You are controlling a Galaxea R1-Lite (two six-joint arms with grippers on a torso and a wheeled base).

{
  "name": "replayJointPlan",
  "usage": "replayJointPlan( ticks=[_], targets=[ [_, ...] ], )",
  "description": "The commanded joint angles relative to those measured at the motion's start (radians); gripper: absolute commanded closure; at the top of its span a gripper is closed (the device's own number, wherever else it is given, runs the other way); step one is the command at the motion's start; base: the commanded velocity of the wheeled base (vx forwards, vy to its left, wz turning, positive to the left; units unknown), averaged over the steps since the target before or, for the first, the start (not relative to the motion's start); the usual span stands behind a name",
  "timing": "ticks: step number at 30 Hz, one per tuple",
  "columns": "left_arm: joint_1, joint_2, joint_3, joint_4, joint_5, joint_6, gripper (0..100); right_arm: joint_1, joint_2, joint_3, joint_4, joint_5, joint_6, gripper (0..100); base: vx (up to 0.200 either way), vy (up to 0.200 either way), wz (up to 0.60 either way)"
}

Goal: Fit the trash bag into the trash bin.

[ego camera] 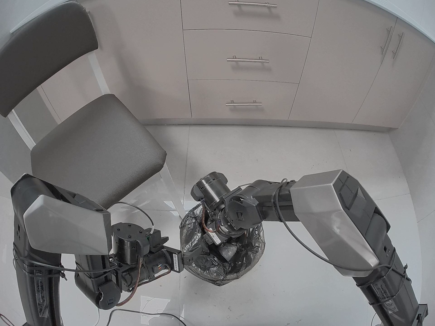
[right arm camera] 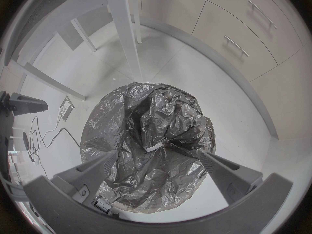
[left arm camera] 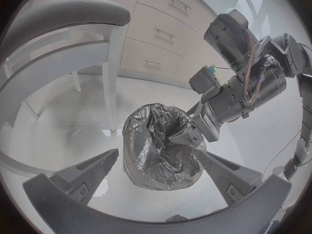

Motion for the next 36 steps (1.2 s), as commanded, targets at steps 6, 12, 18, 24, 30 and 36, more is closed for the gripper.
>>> replayJointPlan(
  ticks=[6, 12, 18, 24, 30, 36],
  targets=[
    [0.0, 0.0, 0.005, 0.0, -0.004, 0.0, 0, -0.001, -0.023, 0.0, 0.001, -0.031, -0.003, 0, 0.0, 0.0, 0.0],
    [-0.004, -0.014, 0.016, 0.0, -0.006, 0.001, 0, -0.024, -0.12, 0.0, 0.045, -0.09, -0.002, 0, 0.0, 0.0, 0.0],
    [-0.015, -0.015, 0.028, 0.0, -0.006, 0.003, 0, -0.066, -0.232, 0.0, 0.131, -0.11, -0.002, 0, 0.0, 0.0, 0.0],
    [-0.024, -0.109, 0.055, 0.0, 0.002, 0.009, 0, -0.144, -0.402, 0.0, 0.168, -0.204, -0.037, 0, 0.0, 0.0, 0.0],
    [0.032, -0.415, 0.101, 0.001, -0.006, 0.102, 0, -0.293, -0.652, 0.0, 0.328, -0.208, -0.101, 0, 0.0, 0.0, 0.0],
    [0.075, -0.765, 0.229, 0.009, -0.004, 0.293, 0, -0.446, -0.902, 0.0, 0.547, -0.201, -0.104, 0, 0.0, 0.0, 0.0]
  ],
)
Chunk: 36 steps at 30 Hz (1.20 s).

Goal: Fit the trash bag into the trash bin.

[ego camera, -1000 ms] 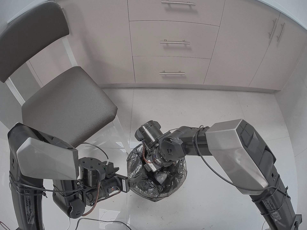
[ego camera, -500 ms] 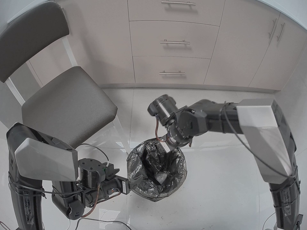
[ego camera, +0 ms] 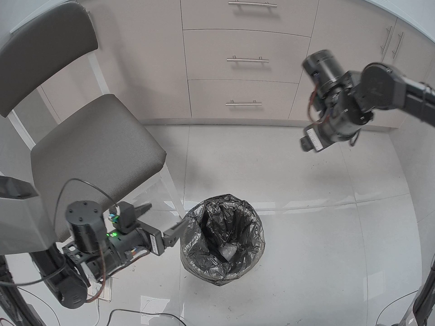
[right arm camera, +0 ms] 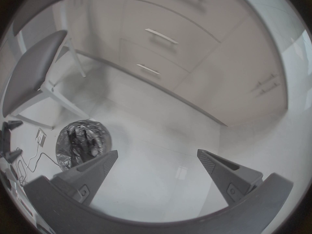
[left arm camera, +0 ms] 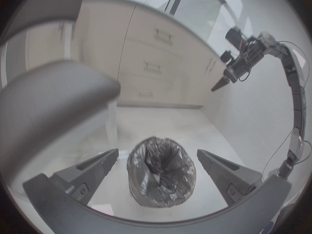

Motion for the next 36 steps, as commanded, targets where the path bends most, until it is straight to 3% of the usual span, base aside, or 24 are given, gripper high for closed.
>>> replayJointPlan(
  ticks=[1, 4, 8, 10, 11, 12, 13, 16, 17, 18, 20, 25, 29, 33, 36],
  targets=[
    [0.058, -0.528, 0.162, 0.02, 0.002, 0.165, 0, -0.189, -0.42, 0.0, 0.274, 0.002, -0.022, 0, 0.0, 0.0, 0.0],
    [0.066, -0.726, 0.22, 0.107, 0.013, 0.188, 0, -0.186, -0.555, 0.0, 0.41, 0.013, -0.037, 0, 0.0, 0.0, 0.0],
    [0.113, -1.005, 0.227, 0.396, 0.086, 0.237, 0, -0.206, -0.698, 0.0, 0.54, 0.042, -0.131, 0, 0.0, 0.0, 0.0],
    [0.116, -1.037, 0.22, 0.434, 0.099, 0.237, 0, -0.21, -0.712, 0.0, 0.551, 0.044, -0.147, 0, 0.0, 0.0, 0.0],
    [0.129, -1.232, 0.164, 0.693, 0.178, 0.237, 0, -0.256, -0.79, 0.0, 0.588, 0.045, -0.19, 0, 0.0, 0.0, 0.0],
    [0.129, -1.244, 0.159, 0.71, 0.183, 0.237, 0, -0.259, -0.794, 0.0, 0.59, 0.045, -0.19, 0, 0.0, 0.0, 0.0],
    [0.129, -1.396, 0.104, 0.936, 0.228, 0.237, 0, -0.291, -0.847, 0.0, 0.617, 0.045, -0.19, 0, 0.0, 0.0, 0.0],
    [0.133, -1.651, -0.013, 1.339, 0.241, 0.237, 0, -0.33, -0.954, 0.0, 0.715, 0.067, -0.192, 0, 0.0, 0.0, 0.0],
    [0.138, -1.681, -0.03, 1.394, 0.241, 0.236, 0, -0.334, -0.969, 0.0, 0.732, 0.075, -0.192, 0, 0.0, 0.0, 0.0],
    [0.178, -1.764, -0.082, 1.56, 0.238, 0.233, 0, -0.357, -1.018, 0.0, 0.78, 0.111, -0.19, 0, 0.0, 0.0, 0.0],
    [0.25, -1.845, -0.116, 1.686, 0.235, 0.23, 0, -0.383, -1.083, 0.0, 0.81, 0.142, -0.186, 0, 0.0, 0.0, 0.0],
    [0.274, -1.878, -0.123, 1.704, 0.281, 0.184, 0, -0.422, -1.227, 0.0, 0.8, 0.15, -0.183, 0, 0.0, 0.0, 0.0],
    [0.402, -1.879, -0.122, 1.712, 0.275, 0.176, 0, -0.468, -1.339, 0.0, 0.787, 0.16, -0.17, 0, 0.0, 0.0, 0.0],
    [0.42, -1.881, -0.053, 1.695, 0.318, 0.167, 0, -0.497, -1.453, 0.0, 0.708, 0.254, -0.144, 0, 0.0, 0.0, 0.0],
    [0.422, -1.882, 0.059, 1.571, 0.33, 0.173, 0, -0.514, -1.568, 0.0, 0.603, 0.317, -0.131, 0, 0.0, 0.0, 0.0]
  ],
)
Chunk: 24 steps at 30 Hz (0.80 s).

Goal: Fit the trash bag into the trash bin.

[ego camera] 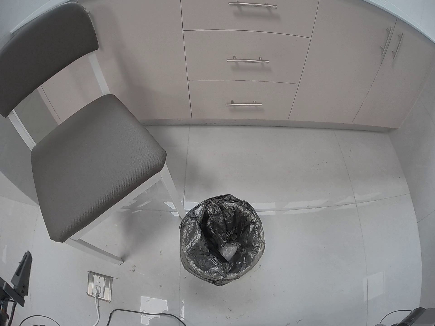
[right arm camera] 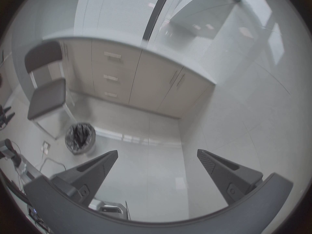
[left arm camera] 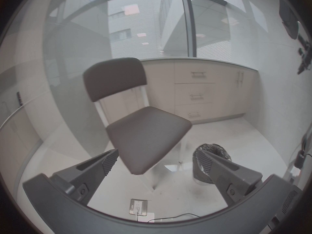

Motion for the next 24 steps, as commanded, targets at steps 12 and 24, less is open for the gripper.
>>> replayJointPlan(
  ticks=[12, 24],
  targets=[
    [0.127, -0.231, 0.276, -0.102, 0.072, 0.016, 0, -0.164, -0.79, 0.755, -0.839, 0.127, -0.071, 0, 0.0, 0.0, 0.0],
    [0.123, -0.226, 0.273, -0.071, -0.025, -0.016, 0, -0.092, -0.869, 1.016, -0.874, 0.136, -0.059, 0, 0.0, 0.0, 0.0]
  ],
)
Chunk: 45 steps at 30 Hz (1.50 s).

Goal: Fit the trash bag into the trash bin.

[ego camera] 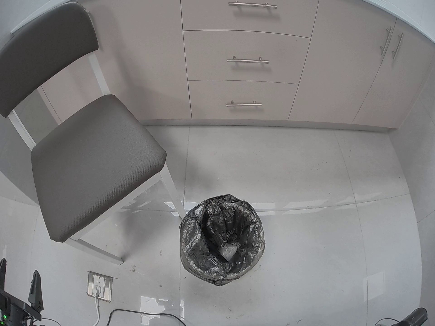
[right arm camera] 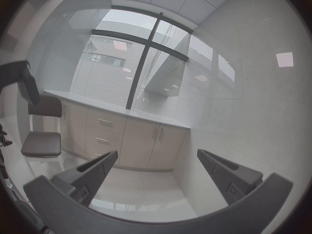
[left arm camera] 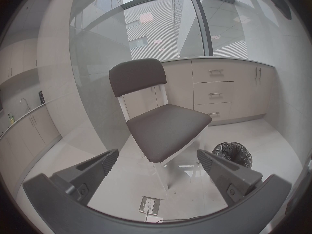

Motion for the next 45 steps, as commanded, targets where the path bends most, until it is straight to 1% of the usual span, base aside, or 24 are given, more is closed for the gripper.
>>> replayJointPlan(
  ticks=[1, 3, 4, 5, 7, 8, 9, 10, 12, 15, 16, 17, 18, 19, 21, 23, 27, 28, 30, 32, 34, 36, 43, 45],
  targets=[
    [0.008, -0.009, 0.027, 0.014, -0.145, -0.057, 0, 0.024, -0.183, 0.318, -0.13, 0.009, 0.004, 0, 0.0, 0.0, 0.0],
    [0.01, -0.013, 0.021, 0.034, -0.283, -0.134, 0, 0.022, -0.186, 0.36, -0.13, 0.009, 0.028, 0, 0.0, 0.0, 0.0],
    [0.008, -0.012, 0.012, 0.058, -0.315, -0.14, 0, 0.022, -0.186, 0.384, -0.13, 0.01, 0.033, 0, 0.0, 0.0, 0.0],
    [0.01, -0.013, 0.003, 0.087, -0.321, -0.114, 0, 0.022, -0.186, 0.421, -0.133, 0.012, 0.036, 0, 0.0, 0.0, 0.0],
    [0.011, -0.013, -0.002, 0.097, -0.316, -0.032, 0, 0.024, -0.186, 0.495, -0.145, 0.021, 0.04, 0, 0.0, 0.0, 0.0],
    [0.011, -0.013, -0.002, 0.097, -0.313, -0.009, 0, 0.022, -0.186, 0.513, -0.151, 0.023, 0.042, 0, 0.0, 0.0, 0.0],
    [0.011, -0.01, -0.002, 0.097, -0.287, 0.061, 0, 0.022, -0.186, 0.573, -0.187, 0.024, 0.053, 0, 0.0, 0.0, 0.0],
    [0.011, -0.01, -0.002, 0.097, -0.249, 0.087, 0, 0.022, -0.188, 0.614, -0.219, 0.024, 0.062, 0, 0.0, 0.0, 0.0],
    [0.011, -0.009, -0.002, 0.097, -0.198, 0.072, 0, 0.022, -0.191, 0.689, -0.297, 0.026, 0.077, 0, 0.0, 0.0, 0.0],
    [0.01, -0.009, -0.004, 0.097, -0.177, 0.029, 0, 0.022, -0.191, 0.752, -0.359, 0.037, 0.111, 0, 0.0, 0.0, 0.0],
    [0.01, -0.01, -0.002, 0.097, -0.16, 0.0, 0, 0.021, -0.194, 0.791, -0.377, 0.063, 0.137, 0, 0.0, 0.0, 0.0],
    [0.01, -0.012, -0.002, 0.097, -0.158, -0.008, 0, 0.018, -0.197, 0.811, -0.383, 0.081, 0.142, 0, 0.0, 0.0, 0.0],
    [0.01, -0.012, -0.002, 0.097, -0.158, -0.008, 0, 0.018, -0.197, 0.811, -0.383, 0.081, 0.142, 0, 0.0, 0.0, 0.0],
    [0.01, -0.012, 0.0, 0.097, -0.162, -0.014, 0, 0.016, -0.197, 0.863, -0.406, 0.119, 0.145, 0, 0.0, 0.0, 0.0],
    [0.011, -0.013, 0.0, 0.097, -0.16, -0.012, 0, 0.016, -0.197, 0.933, -0.464, 0.149, 0.148, 0, 0.0, 0.0, 0.0],
    [0.011, -0.012, 0.0, 0.095, -0.16, -0.014, 0, 0.016, -0.197, 1.048, -0.569, 0.175, 0.149, 0, 0.0, 0.0, 0.0],
    [0.011, -0.013, 0.0, 0.095, -0.157, -0.04, 0, 0.016, -0.197, 1.283, -0.825, 0.184, 0.149, 0, 0.0, 0.0, 0.0],
    [0.011, -0.013, 0.0, 0.095, -0.157, -0.045, 0, 0.016, -0.197, 1.283, -0.826, 0.184, 0.149, 0, 0.0, 0.0, 0.0],
    [0.011, -0.013, 0.0, 0.095, -0.155, -0.069, 0, 0.016, -0.197, 1.283, -0.76, 0.185, 0.195, 0, 0.0, 0.0, 0.0],
    [0.011, -0.013, 0.0, 0.095, -0.155, -0.069, 0, 0.016, -0.197, 1.281, -0.742, 0.188, 0.231, 0, 0.0, 0.0, 0.0],
    [0.011, -0.013, 0.0, 0.095, -0.155, -0.068, 0, 0.015, -0.197, 1.283, -0.727, 0.231, 0.283, 0, 0.0, 0.0, 0.0],
    [0.011, -0.013, 0.0, 0.095, -0.155, -0.068, 0, 0.015, -0.197, 1.281, -0.699, 0.27, 0.267, 0, 0.0, 0.0, 0.0],
    [0.011, -0.013, 0.003, 0.087, -0.148, -0.069, 0, 0.015, -0.197, 1.283, -0.688, 0.271, 0.258, 0, 0.0, 0.0, 0.0],
    [0.011, -0.013, 0.009, 0.063, -0.119, -0.066, 0, 0.015, -0.197, 1.283, -0.687, 0.268, 0.258, 0, 0.0, 0.0, 0.0]
  ],
)
